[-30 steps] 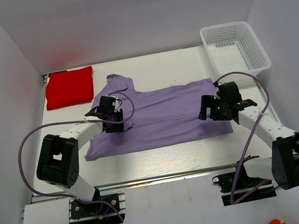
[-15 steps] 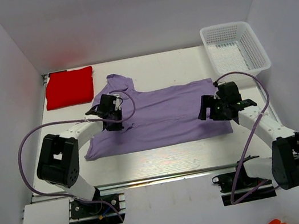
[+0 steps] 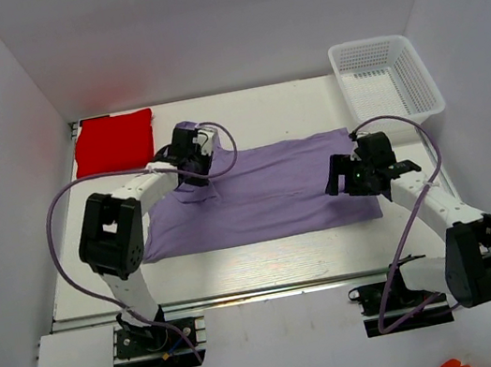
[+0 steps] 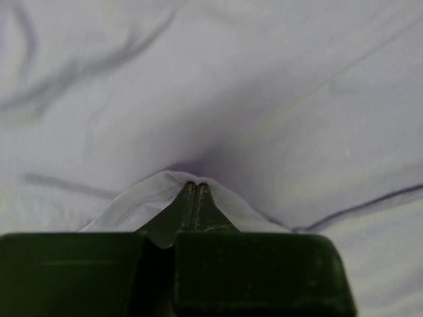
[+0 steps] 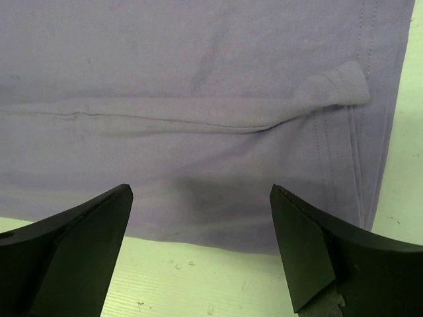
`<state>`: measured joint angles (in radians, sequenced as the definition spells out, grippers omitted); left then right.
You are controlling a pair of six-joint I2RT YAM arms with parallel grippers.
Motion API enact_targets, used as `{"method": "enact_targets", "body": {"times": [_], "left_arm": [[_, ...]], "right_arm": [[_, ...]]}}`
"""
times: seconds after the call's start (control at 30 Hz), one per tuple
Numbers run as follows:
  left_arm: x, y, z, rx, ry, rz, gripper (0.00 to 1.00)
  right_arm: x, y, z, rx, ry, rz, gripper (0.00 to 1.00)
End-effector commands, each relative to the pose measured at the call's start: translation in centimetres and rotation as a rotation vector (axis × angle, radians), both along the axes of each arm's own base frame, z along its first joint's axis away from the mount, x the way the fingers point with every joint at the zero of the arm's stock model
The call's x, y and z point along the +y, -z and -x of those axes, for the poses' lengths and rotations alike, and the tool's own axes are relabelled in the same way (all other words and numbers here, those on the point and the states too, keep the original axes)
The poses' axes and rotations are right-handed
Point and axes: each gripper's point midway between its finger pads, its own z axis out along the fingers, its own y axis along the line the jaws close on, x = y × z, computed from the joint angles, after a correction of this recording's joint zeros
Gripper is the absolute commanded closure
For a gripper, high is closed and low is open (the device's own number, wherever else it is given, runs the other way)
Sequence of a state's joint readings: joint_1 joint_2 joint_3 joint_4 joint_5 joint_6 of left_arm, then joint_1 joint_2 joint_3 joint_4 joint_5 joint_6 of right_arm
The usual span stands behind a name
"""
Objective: Fold and stack the t-shirts
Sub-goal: Fold the flattened tshirt in 1/3 of the way
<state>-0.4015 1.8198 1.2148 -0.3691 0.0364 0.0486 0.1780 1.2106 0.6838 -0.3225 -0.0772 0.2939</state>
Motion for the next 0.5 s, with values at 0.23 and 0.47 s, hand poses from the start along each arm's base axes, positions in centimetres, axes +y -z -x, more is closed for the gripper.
{"method": "enact_targets", "body": {"times": [0.23, 0.47], "left_arm": [[-5.0, -1.6, -5.2, -0.069, 0.319, 0.027, 1.00], [-5.4, -0.5, -5.4, -0.021, 0.383, 0.006, 0.82]], "right_arm": [[-0.3, -0.7, -1.0, -0.017, -0.012, 0.030, 0.10], [-0.3, -0.4, -1.0, -0.003, -0.019, 0.034, 0.10]]}}
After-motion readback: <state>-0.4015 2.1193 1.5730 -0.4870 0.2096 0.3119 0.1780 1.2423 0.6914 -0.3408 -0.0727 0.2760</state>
